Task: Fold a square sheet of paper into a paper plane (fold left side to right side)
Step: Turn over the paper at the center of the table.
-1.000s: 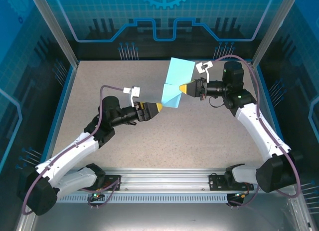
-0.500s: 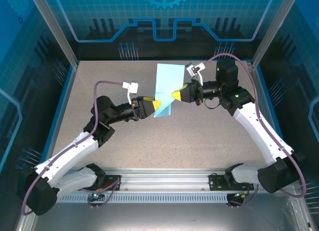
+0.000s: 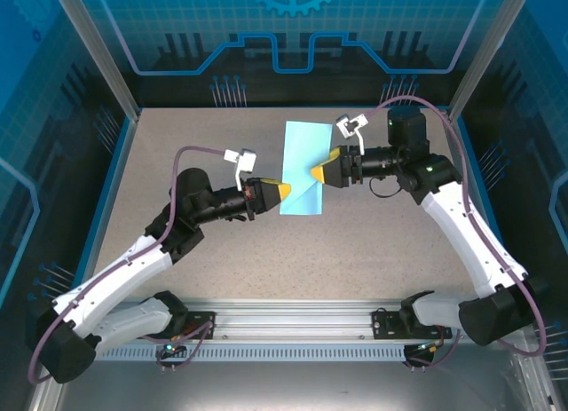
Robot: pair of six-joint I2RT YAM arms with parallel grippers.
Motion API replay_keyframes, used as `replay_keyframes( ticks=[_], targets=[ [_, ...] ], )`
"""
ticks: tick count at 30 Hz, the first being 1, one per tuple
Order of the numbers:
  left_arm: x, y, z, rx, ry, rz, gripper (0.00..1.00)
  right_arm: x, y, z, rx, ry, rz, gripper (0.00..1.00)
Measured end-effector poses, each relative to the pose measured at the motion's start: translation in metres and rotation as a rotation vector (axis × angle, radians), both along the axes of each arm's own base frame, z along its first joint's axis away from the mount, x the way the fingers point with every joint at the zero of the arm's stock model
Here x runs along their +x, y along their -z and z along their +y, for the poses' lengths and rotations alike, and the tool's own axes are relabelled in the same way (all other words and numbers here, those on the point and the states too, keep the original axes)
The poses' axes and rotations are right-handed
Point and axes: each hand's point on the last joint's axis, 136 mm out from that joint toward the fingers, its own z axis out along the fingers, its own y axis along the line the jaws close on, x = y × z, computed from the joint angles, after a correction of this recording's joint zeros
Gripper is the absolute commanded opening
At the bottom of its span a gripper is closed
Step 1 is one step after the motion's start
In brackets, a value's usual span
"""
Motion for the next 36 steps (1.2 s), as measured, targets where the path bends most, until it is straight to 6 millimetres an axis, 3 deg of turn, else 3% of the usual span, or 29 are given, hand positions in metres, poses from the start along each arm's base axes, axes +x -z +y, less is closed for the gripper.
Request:
replay_keyframes(
  ticks=[3, 7, 10, 13, 15, 18, 22, 30, 34, 36],
  targets=[
    [0.009, 0.022, 0.003, 0.141, -0.11, 0.024, 0.0, 0.027, 0.026, -0.035, -0.143, 0.235, 0.033, 0.74],
    [0.024, 0.058, 0.01, 0.402, -0.277, 0.065, 0.0, 0.051, 0.078, -0.098, -0.378, 0.557, 0.123, 0.85],
    [0.037, 0.095, 0.019, 0.672, -0.417, 0.11, 0.0, 0.053, 0.128, -0.147, -0.54, 0.739, 0.244, 0.99],
    [0.046, 0.129, 0.029, 0.95, -0.544, 0.159, 0.0, 0.043, 0.17, -0.179, -0.655, 0.844, 0.349, 0.99],
    [0.051, 0.147, 0.035, 1.12, -0.622, 0.197, 0.0, 0.036, 0.187, -0.193, -0.698, 0.886, 0.392, 1.0],
    [0.056, 0.176, 0.04, 1.332, -0.714, 0.25, 0.0, 0.03, 0.199, -0.208, -0.731, 0.933, 0.427, 0.99],
    [0.055, 0.217, 0.041, 1.534, -0.745, 0.32, 0.0, 0.027, 0.2, -0.215, -0.739, 0.962, 0.427, 0.99],
    [0.05, 0.271, 0.016, 1.647, -0.663, 0.453, 0.07, 0.021, 0.208, -0.22, -0.74, 0.975, 0.443, 0.99],
    [0.054, 0.286, -0.006, 1.635, -0.584, 0.489, 0.22, 0.02, 0.211, -0.22, -0.737, 0.97, 0.448, 1.0],
    [0.056, 0.286, -0.018, 1.599, -0.543, 0.508, 0.37, 0.019, 0.212, -0.218, -0.731, 0.963, 0.452, 1.0]
  ],
)
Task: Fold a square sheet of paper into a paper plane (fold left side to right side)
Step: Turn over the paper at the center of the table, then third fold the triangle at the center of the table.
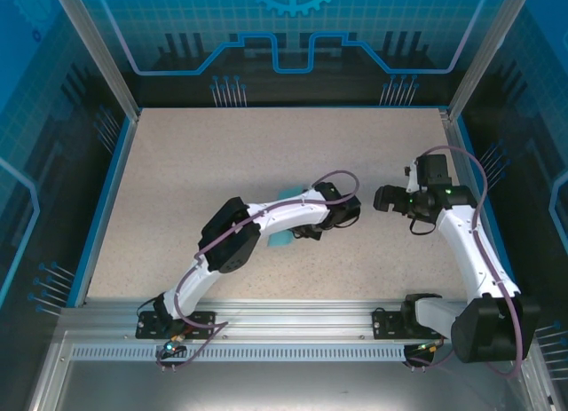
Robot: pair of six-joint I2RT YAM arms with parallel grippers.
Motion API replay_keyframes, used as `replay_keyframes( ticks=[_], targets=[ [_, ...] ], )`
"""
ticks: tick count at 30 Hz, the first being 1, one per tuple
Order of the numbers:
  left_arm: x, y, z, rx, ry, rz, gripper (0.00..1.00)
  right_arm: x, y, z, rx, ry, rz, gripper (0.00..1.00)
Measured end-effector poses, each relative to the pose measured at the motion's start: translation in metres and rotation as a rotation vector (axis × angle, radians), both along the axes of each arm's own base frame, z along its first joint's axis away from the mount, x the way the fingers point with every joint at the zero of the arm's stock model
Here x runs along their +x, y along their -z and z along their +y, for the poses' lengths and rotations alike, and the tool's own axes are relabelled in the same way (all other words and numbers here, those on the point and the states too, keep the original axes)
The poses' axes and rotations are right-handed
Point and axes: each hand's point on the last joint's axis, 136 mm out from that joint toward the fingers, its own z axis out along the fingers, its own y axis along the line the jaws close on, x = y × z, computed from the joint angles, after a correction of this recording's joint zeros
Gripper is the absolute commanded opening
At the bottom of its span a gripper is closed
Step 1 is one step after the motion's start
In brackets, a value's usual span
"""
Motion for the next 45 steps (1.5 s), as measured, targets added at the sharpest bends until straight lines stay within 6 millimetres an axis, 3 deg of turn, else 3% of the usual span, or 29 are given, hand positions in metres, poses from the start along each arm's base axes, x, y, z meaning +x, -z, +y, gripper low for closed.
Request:
replay_keyframes(
  ticks=[5, 11, 15, 18, 24, 28, 36, 45],
  targets=[
    [0.009, -0.007, -0.029, -0.182, 0.021, 0.051, 0.57, 0.001, 0.003, 0.006, 0.04, -0.019, 0.014, 1.0],
    [0.02, -0.035, -0.034, -0.442, 0.013, 0.067, 0.62, 0.012, 0.007, 0.036, 0.181, -0.1, 0.019, 0.96],
    [0.022, -0.059, -0.006, -0.631, -0.033, 0.033, 0.7, 0.021, 0.019, 0.081, 0.291, -0.217, 0.05, 0.89],
    [0.024, -0.062, 0.026, -0.735, -0.094, -0.006, 0.74, 0.024, 0.032, 0.123, 0.335, -0.316, 0.098, 0.86],
    [0.016, -0.03, 0.077, -0.856, -0.244, -0.011, 0.77, 0.047, 0.05, 0.195, 0.372, -0.445, 0.142, 0.8],
    [0.009, -0.014, 0.092, -0.895, -0.301, 0.002, 0.78, 0.067, 0.059, 0.225, 0.376, -0.482, 0.144, 0.77],
    [0.008, -0.012, 0.095, -0.947, -0.3, -0.015, 0.78, 0.095, 0.084, 0.249, 0.366, -0.499, 0.171, 0.76],
    [0.008, -0.014, 0.09, -0.985, -0.288, -0.003, 0.79, 0.098, 0.116, 0.245, 0.305, -0.491, 0.241, 0.74]
  ],
)
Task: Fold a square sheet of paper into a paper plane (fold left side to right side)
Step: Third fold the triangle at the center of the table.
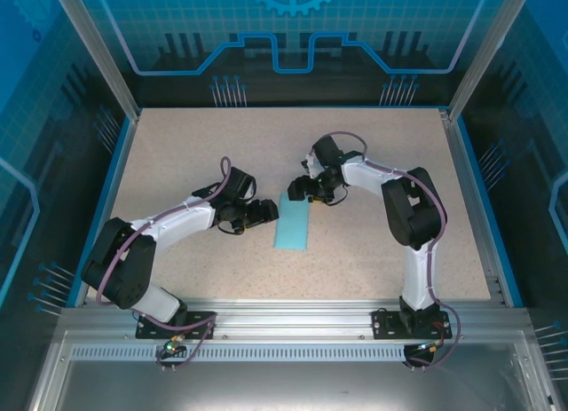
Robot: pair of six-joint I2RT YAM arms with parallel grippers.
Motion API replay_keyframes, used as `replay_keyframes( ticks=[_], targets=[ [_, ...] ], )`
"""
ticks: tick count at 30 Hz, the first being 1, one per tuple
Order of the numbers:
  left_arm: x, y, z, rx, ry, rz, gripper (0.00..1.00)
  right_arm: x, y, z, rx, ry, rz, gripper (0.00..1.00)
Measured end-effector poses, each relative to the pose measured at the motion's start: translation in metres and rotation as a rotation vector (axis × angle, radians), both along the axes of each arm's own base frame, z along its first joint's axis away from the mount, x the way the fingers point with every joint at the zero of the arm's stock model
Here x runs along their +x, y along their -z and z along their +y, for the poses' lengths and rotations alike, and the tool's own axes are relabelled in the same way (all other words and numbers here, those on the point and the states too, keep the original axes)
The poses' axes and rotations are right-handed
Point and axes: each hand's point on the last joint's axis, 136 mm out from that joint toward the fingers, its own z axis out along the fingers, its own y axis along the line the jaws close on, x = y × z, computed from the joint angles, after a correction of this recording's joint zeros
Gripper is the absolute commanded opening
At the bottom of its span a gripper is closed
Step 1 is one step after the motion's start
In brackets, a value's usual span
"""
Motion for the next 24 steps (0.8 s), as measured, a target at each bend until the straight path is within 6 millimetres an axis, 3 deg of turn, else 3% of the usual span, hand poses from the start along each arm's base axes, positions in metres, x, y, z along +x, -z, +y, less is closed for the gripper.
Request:
replay_keyframes(
  ticks=[24],
  targets=[
    [0.001, 0.03, -0.031, -0.125, 0.057, 0.112, 0.72, -0.001, 0.009, -0.008, -0.075, -0.067, -0.013, 0.57]
  ],
)
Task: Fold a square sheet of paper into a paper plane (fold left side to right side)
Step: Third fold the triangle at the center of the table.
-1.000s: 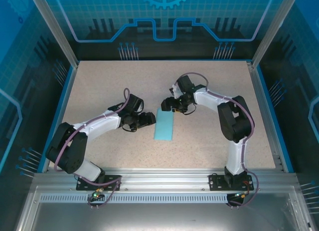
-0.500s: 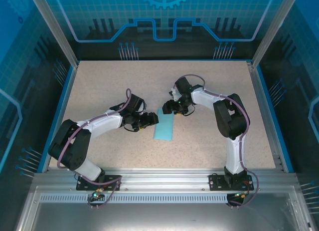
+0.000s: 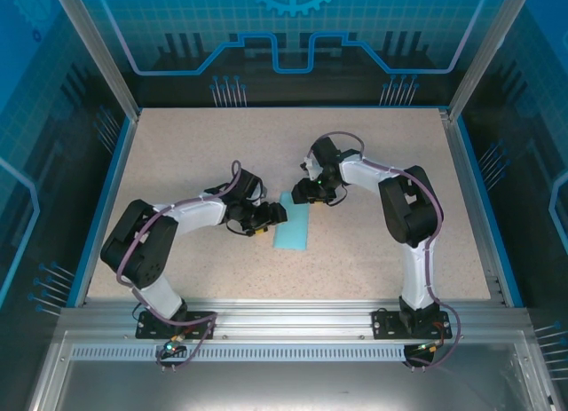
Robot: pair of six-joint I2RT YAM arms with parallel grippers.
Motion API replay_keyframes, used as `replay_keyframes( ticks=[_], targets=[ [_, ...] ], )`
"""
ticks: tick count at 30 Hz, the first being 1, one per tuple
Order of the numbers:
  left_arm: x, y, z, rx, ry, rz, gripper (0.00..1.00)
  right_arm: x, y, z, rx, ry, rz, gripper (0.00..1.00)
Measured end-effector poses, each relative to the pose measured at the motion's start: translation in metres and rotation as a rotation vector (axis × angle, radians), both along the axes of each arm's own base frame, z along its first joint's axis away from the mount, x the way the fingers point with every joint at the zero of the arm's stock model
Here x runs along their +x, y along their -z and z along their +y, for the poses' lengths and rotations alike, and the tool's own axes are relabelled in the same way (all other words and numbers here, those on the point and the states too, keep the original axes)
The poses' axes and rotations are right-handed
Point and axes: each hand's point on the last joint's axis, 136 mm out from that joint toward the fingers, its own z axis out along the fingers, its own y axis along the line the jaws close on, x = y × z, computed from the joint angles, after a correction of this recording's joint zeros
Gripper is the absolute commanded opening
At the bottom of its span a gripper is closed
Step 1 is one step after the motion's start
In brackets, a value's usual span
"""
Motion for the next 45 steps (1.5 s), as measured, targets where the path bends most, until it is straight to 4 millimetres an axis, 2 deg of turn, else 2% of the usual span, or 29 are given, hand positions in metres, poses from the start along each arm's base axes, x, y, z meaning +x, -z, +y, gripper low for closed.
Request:
replay_keyframes(
  ticks=[6, 16, 20, 25, 31, 38, 45],
  targets=[
    [0.001, 0.002, -0.012, -0.018, 0.025, 0.012, 0.71, 0.001, 0.001, -0.002, -0.009, 0.004, 0.0, 0.53],
    [0.002, 0.006, -0.02, -0.021, 0.042, 0.02, 0.71, 0.001, -0.001, -0.003, -0.007, 0.003, -0.007, 0.57],
    [0.002, 0.004, -0.022, -0.023, 0.047, 0.015, 0.71, 0.003, -0.014, -0.005, 0.007, 0.003, -0.027, 0.59],
    [0.001, 0.006, -0.019, -0.006, 0.041, 0.022, 0.73, 0.003, -0.028, 0.004, 0.061, -0.013, -0.042, 0.59],
    [-0.001, 0.004, -0.012, 0.033, 0.033, 0.016, 0.74, 0.003, -0.024, 0.013, 0.067, -0.027, -0.031, 0.59],
    [-0.002, 0.003, -0.009, 0.044, 0.028, 0.014, 0.74, 0.001, 0.0, 0.003, -0.006, -0.023, -0.003, 0.59],
    [-0.002, 0.003, -0.009, 0.043, 0.028, 0.016, 0.75, 0.003, 0.002, 0.0, -0.025, -0.056, -0.011, 0.57]
  ],
)
